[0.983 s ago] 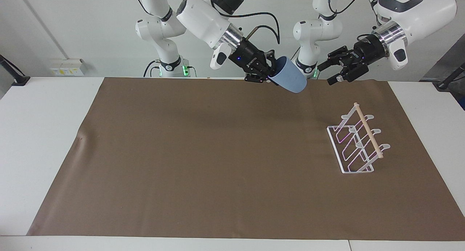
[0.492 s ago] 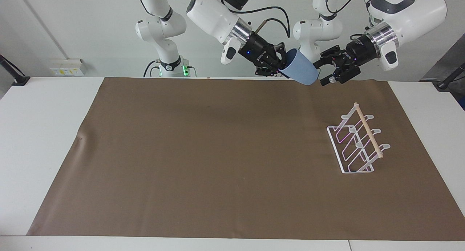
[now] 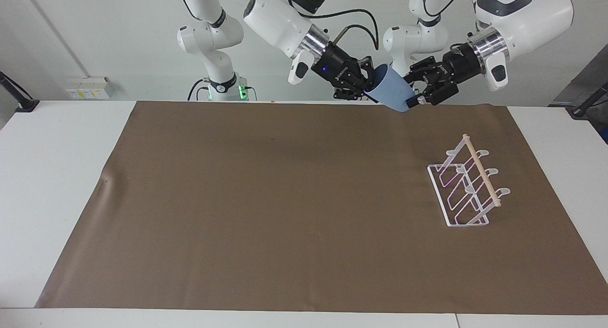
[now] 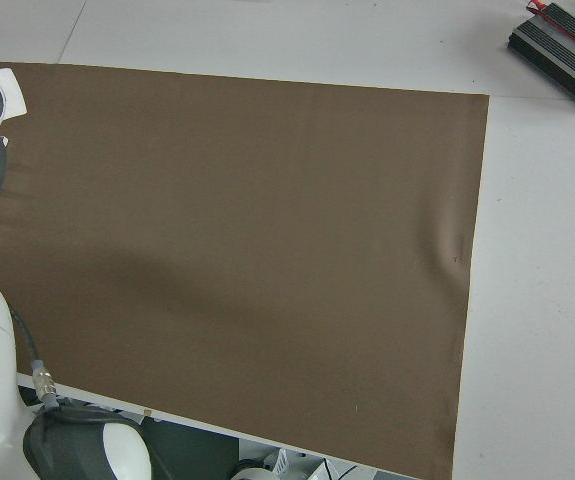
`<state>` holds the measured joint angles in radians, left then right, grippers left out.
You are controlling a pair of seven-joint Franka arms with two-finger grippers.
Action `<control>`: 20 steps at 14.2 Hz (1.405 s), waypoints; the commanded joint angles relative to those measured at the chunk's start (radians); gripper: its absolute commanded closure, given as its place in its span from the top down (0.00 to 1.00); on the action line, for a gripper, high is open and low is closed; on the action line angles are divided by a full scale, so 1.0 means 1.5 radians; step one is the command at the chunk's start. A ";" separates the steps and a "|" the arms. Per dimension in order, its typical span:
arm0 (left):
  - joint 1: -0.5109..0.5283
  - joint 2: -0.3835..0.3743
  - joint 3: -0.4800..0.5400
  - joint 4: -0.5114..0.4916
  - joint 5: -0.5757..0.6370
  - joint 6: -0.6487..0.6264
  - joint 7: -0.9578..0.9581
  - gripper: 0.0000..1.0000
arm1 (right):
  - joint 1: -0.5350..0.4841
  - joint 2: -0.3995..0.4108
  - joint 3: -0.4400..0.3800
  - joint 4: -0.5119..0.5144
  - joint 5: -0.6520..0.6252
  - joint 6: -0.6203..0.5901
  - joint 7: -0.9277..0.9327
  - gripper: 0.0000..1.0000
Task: Hang cup on cup holder
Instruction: 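Carry the cup toward the left gripper and insert it between fingers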
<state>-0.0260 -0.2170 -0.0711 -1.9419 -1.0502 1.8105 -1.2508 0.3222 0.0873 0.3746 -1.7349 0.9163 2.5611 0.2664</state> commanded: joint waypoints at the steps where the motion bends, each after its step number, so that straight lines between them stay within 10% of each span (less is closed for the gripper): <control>1: -0.009 -0.019 -0.003 -0.019 -0.015 0.016 -0.009 1.00 | -0.004 -0.003 0.003 -0.004 0.016 0.009 0.005 0.00; 6: -0.009 -0.020 -0.008 -0.024 -0.013 0.034 -0.012 0.64 | -0.006 -0.002 0.003 -0.004 0.016 0.009 0.005 0.00; 9: -0.009 -0.019 -0.007 -0.023 -0.010 0.043 -0.006 0.00 | -0.007 -0.003 0.003 -0.004 0.016 0.008 0.006 0.00; 12: -0.009 -0.018 -0.008 -0.021 -0.009 0.045 -0.003 0.00 | -0.007 -0.003 0.002 -0.004 0.016 0.008 0.024 0.02; 17: -0.008 -0.016 -0.007 -0.017 -0.007 0.048 -0.004 0.00 | -0.010 -0.004 0.001 -0.003 0.015 0.013 0.046 0.95; 20: -0.005 -0.014 -0.007 -0.016 0.005 0.058 0.010 0.00 | -0.016 -0.004 -0.001 -0.003 0.015 0.013 0.045 1.00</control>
<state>-0.0264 -0.2175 -0.0851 -1.9428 -1.0521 1.8628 -1.2500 0.3122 0.0871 0.3683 -1.7383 0.9168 2.5726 0.3265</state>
